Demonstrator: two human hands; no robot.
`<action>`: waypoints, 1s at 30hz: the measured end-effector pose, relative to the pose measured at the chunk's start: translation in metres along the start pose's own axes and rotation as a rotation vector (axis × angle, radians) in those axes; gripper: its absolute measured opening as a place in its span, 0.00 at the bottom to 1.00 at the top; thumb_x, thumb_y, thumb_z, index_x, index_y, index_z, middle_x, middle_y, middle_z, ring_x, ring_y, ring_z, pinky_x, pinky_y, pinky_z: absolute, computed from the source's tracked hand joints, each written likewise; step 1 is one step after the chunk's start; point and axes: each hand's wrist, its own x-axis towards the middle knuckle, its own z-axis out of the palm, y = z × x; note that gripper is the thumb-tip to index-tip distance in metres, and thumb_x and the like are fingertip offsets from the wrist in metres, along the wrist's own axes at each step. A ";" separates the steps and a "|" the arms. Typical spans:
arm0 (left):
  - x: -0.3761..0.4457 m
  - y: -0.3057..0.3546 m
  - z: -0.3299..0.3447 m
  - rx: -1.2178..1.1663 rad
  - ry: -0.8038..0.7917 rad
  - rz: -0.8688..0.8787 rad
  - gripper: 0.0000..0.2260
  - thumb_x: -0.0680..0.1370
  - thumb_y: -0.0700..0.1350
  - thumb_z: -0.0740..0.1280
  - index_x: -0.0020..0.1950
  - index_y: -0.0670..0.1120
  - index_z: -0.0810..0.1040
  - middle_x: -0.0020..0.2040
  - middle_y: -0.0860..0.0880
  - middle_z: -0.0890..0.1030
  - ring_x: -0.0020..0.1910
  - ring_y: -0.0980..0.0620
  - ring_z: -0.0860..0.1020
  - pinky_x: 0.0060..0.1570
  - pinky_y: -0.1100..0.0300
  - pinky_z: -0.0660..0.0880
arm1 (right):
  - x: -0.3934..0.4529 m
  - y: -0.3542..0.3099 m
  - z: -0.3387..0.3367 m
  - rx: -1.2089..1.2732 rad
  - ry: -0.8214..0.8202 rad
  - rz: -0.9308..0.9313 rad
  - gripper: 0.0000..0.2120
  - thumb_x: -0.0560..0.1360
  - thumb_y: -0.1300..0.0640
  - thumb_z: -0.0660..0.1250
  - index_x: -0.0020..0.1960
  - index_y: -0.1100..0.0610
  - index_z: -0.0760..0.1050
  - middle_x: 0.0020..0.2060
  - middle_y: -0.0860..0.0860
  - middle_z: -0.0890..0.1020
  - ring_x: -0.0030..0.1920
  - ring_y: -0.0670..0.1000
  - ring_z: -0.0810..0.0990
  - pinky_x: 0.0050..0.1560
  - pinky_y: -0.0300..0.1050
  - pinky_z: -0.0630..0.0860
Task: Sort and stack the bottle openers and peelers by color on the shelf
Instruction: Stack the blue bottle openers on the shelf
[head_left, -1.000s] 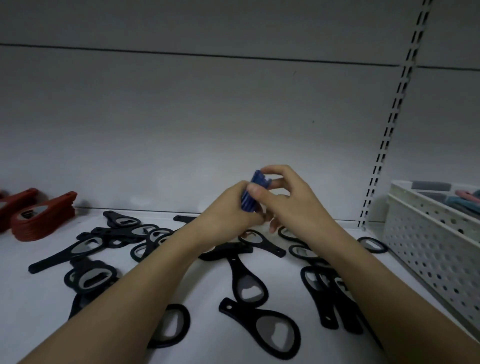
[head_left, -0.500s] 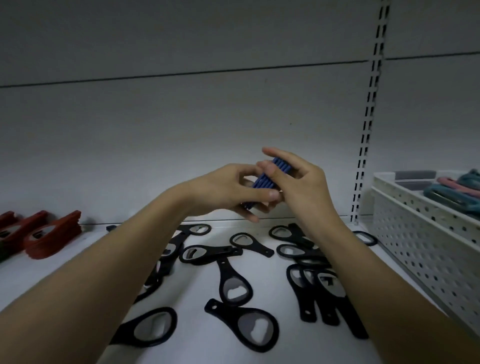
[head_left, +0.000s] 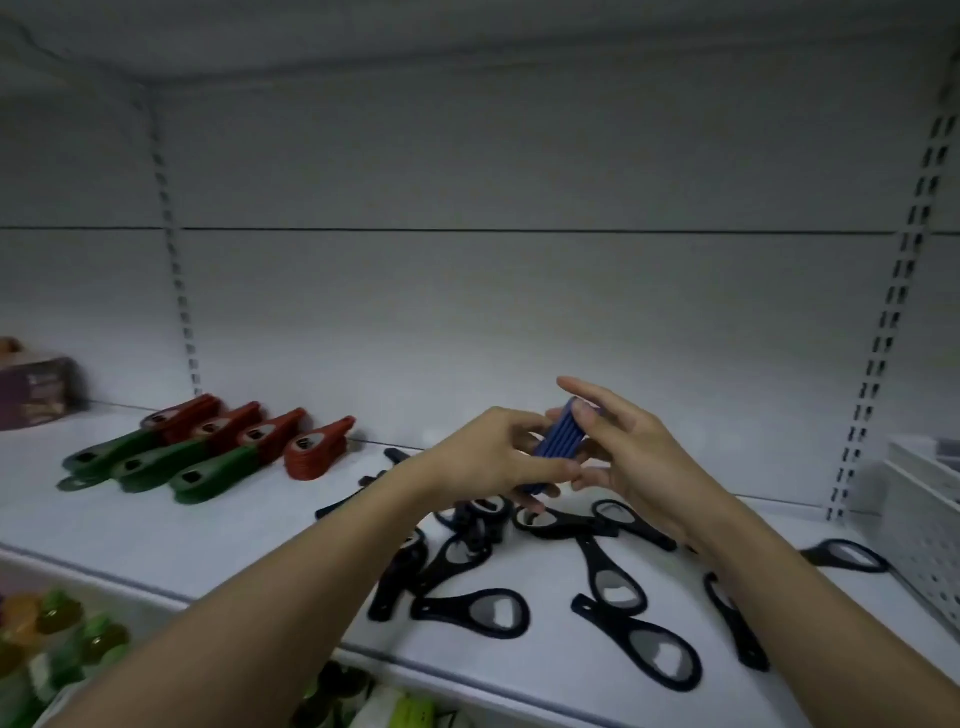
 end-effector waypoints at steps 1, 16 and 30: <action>-0.011 -0.004 -0.011 0.014 0.042 -0.011 0.17 0.75 0.45 0.74 0.62 0.43 0.78 0.50 0.43 0.85 0.48 0.45 0.85 0.47 0.52 0.83 | 0.003 0.001 0.014 -0.038 0.000 0.032 0.16 0.81 0.52 0.63 0.68 0.52 0.73 0.56 0.55 0.81 0.40 0.53 0.82 0.36 0.45 0.80; -0.131 -0.131 -0.161 0.734 0.563 -0.525 0.14 0.70 0.55 0.76 0.48 0.47 0.79 0.39 0.51 0.79 0.38 0.53 0.77 0.35 0.60 0.69 | 0.027 0.061 0.199 -1.242 -0.464 -0.134 0.26 0.81 0.40 0.54 0.76 0.46 0.63 0.76 0.46 0.62 0.76 0.50 0.57 0.74 0.56 0.56; -0.099 -0.152 -0.177 0.876 0.521 -0.565 0.15 0.73 0.55 0.74 0.48 0.45 0.78 0.42 0.48 0.79 0.42 0.49 0.78 0.42 0.56 0.76 | 0.026 0.076 0.198 -1.243 -0.429 -0.064 0.25 0.83 0.42 0.49 0.78 0.47 0.58 0.79 0.47 0.57 0.78 0.49 0.55 0.76 0.52 0.55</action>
